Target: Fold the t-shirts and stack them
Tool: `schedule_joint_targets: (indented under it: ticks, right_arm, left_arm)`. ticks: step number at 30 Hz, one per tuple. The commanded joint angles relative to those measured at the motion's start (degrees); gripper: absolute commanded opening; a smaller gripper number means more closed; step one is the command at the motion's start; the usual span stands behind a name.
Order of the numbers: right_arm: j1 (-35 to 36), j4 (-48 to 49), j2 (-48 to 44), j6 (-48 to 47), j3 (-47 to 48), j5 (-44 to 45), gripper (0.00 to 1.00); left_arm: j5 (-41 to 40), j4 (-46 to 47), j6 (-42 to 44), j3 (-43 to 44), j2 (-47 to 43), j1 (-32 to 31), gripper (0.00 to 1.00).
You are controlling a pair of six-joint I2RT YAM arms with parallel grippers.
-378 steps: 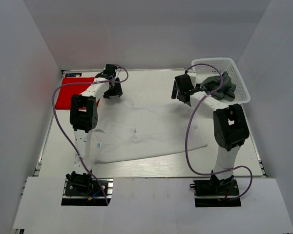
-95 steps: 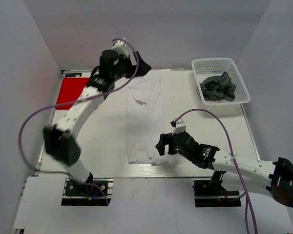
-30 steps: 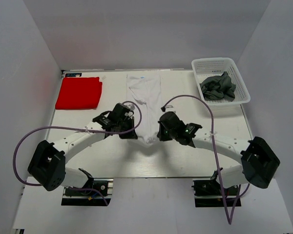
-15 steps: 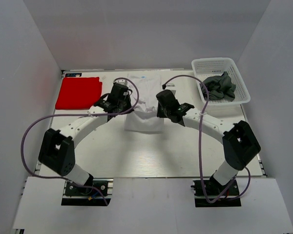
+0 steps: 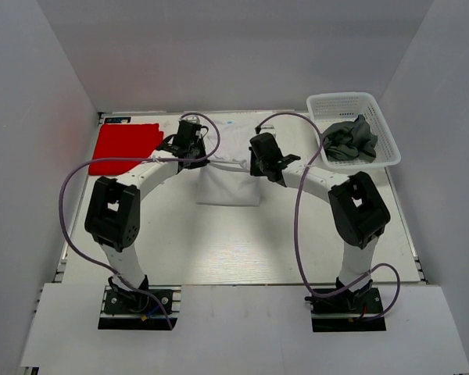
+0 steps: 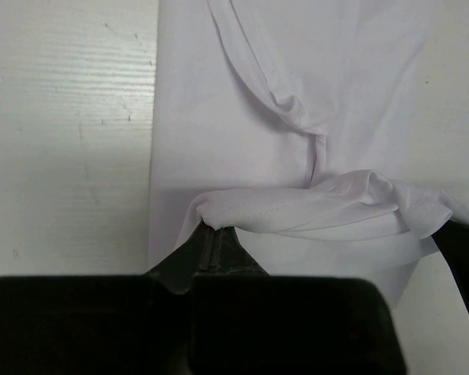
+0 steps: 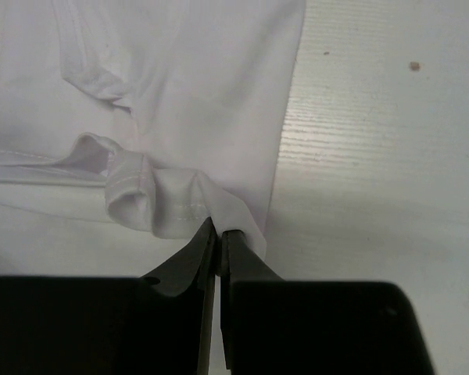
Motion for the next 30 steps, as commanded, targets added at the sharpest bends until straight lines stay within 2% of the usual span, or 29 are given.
schedule_joint_targets:
  ticks: [1,5,6,7,8,9,10,11,12,13,14,17,19,23,24,25,30]
  right_arm:
    - [-1.31,8.58,1.98,-3.95,2.71,-2.17,0.00]
    - [-2.63,13.26,5.23,-6.22,3.94,-3.84,0.00]
    - [-2.89,13.70,5.76,-6.32,5.34,-4.28,0.05]
    - [-3.50,13.97,6.37,-6.23,5.87,-4.29,0.10]
    - [-3.77,14.06,8.20,-6.41,6.40,-4.63,0.24]
    - [-4.03,12.84,8.66,-5.89,9.19,-4.03,0.30]
    - [-4.73,11.96,9.45,-5.97,10.00,-3.85,0.41]
    - [-5.00,11.95,9.45,-6.40,10.62,-3.93,0.46]
    - [-5.52,12.04,8.84,-7.54,11.41,-4.63,0.50]
    - [-5.62,12.47,8.58,-8.42,11.50,-5.68,0.72]
    - [-5.79,12.48,7.62,-9.47,11.33,-6.13,0.81]
    - [-5.27,11.95,3.94,-11.15,8.53,-7.09,0.83]
    - [-5.44,11.51,2.60,-11.15,4.40,-10.33,0.90]
    - [-5.09,13.35,-1.87,-10.72,-1.76,-16.40,0.90]
    - [-5.09,13.97,-2.58,-10.63,-2.38,-17.63,0.90]
    - [-5.00,14.15,-3.02,-10.89,-3.43,-22.69,0.90]
    - [-4.92,8.45,-5.12,-4.50,-6.85,-26.43,0.90]
  left_arm:
    - [2.34,2.84,2.14,3.47,1.67,1.42,0.00]
    - [3.49,2.84,2.14,6.71,5.97,2.74,0.00]
    - [3.49,2.84,2.14,8.28,6.85,3.35,0.00]
    - [3.49,2.84,2.14,9.34,7.73,3.36,0.06]
    - [3.49,1.97,2.14,10.57,9.65,4.14,0.38]
    - [4.02,0.83,2.14,13.89,10.63,4.85,0.54]
    - [4.02,-1.88,2.14,15.66,11.42,4.85,0.68]
    - [4.02,-2.69,2.67,18.21,11.95,5.55,0.81]
    - [4.02,-3.30,2.67,19.10,11.96,6.08,0.99]
    - [4.02,-3.31,3.28,19.11,11.96,6.09,1.00]
    - [4.02,-4.01,3.29,19.11,11.35,6.09,1.00]
    - [4.19,-2.80,3.29,13.87,6.96,6.09,1.00]
    - [4.73,-2.17,2.06,9.64,4.15,6.09,1.00]
    - [11.29,0.90,-0.32,-3.35,-2.18,6.09,1.00]
    - [11.93,1.43,-0.93,-5.04,-4.11,5.48,1.00]
    - [11.93,1.44,-0.93,-6.37,-4.82,4.86,1.00]
    - [13.95,1.44,-2.60,-13.40,-7.28,4.85,1.00]
